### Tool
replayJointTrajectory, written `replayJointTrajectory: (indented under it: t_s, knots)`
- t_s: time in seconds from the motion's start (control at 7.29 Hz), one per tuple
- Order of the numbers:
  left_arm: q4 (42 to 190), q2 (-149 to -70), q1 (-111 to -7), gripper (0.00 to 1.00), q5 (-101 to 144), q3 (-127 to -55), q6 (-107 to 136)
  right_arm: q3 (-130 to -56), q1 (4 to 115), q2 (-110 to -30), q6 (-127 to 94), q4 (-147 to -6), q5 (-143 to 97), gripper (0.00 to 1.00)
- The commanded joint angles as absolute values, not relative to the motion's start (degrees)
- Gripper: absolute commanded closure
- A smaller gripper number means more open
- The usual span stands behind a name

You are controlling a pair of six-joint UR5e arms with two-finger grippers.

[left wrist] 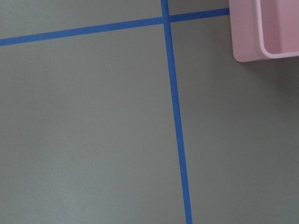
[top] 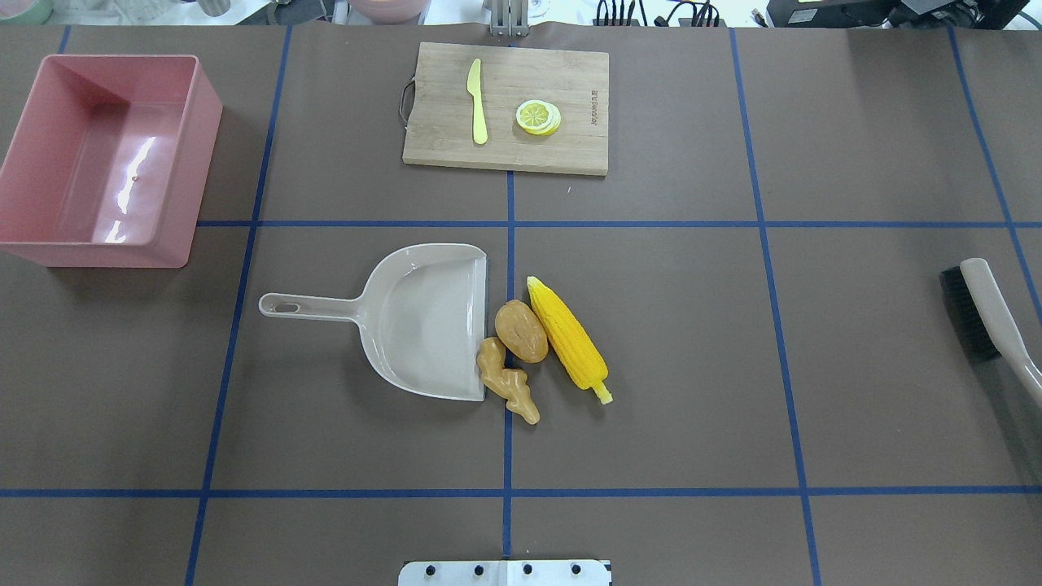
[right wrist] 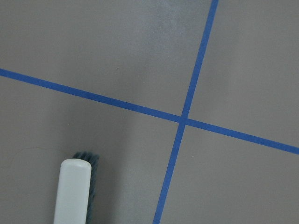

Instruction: Sweep and dump trash into bin

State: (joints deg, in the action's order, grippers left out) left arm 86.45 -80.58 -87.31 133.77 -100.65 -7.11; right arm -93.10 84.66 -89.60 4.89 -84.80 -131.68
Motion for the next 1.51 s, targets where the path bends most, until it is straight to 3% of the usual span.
replayJointTrajectory:
  t_s: [0.0,0.55,1.37]
  knots:
    - [86.57,-81.47,-87.28,0.02,132.73,-100.63,-7.12,-89.85,84.64,-89.56,4.83,-80.46,-131.57,0.0]
    - [86.75,-81.47,-87.28,0.02,133.07,-100.55,-7.03,-90.17,85.61,-89.82,-18.15,-75.09,-135.01,0.0]
    - [86.48,-81.21,-87.28,0.02,133.42,-99.76,-7.12,-88.86,85.08,-90.79,-18.19,-70.43,-135.09,0.0]
